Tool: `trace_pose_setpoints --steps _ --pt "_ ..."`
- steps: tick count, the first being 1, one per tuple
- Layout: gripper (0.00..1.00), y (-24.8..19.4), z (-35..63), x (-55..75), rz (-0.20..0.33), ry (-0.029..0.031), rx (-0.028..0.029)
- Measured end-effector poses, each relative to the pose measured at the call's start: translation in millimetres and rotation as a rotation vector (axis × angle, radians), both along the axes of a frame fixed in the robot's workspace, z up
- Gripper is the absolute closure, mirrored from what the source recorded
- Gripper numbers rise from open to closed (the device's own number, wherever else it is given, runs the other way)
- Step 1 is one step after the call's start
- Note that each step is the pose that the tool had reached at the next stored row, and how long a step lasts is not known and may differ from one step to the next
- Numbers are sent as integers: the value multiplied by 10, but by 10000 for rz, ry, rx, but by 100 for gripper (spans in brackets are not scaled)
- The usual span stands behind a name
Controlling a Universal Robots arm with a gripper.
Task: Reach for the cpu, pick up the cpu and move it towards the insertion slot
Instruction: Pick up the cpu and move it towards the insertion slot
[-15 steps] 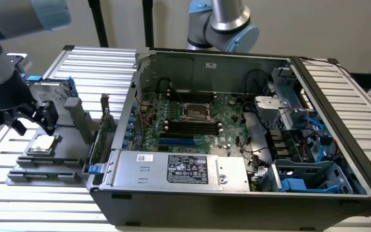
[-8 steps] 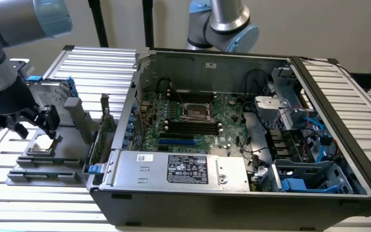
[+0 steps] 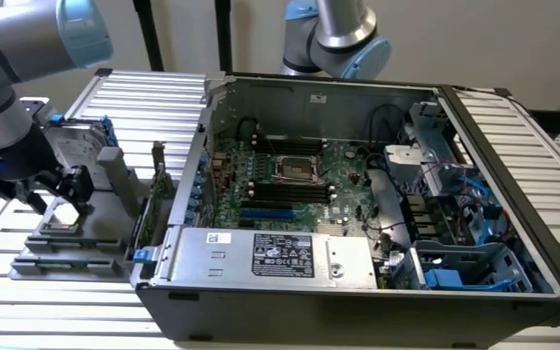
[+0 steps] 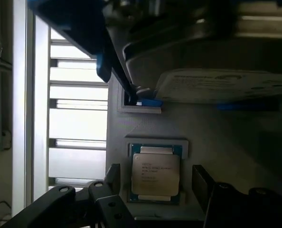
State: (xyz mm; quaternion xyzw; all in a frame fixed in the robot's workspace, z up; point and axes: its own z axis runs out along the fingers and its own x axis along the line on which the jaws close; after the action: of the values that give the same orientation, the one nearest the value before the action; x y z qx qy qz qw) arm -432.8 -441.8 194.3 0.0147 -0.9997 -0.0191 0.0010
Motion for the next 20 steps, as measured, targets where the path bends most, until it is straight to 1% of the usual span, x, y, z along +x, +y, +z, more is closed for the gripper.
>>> trace_pose_setpoints --steps 2,9,16,20 --pt "29 0 -27 0 0 6 -5" --pt "29 0 -54 0 -1 28 -9" --pt "29 0 -76 0 -6 109 -35" --pt "29 0 -76 15 -7 144 -53"
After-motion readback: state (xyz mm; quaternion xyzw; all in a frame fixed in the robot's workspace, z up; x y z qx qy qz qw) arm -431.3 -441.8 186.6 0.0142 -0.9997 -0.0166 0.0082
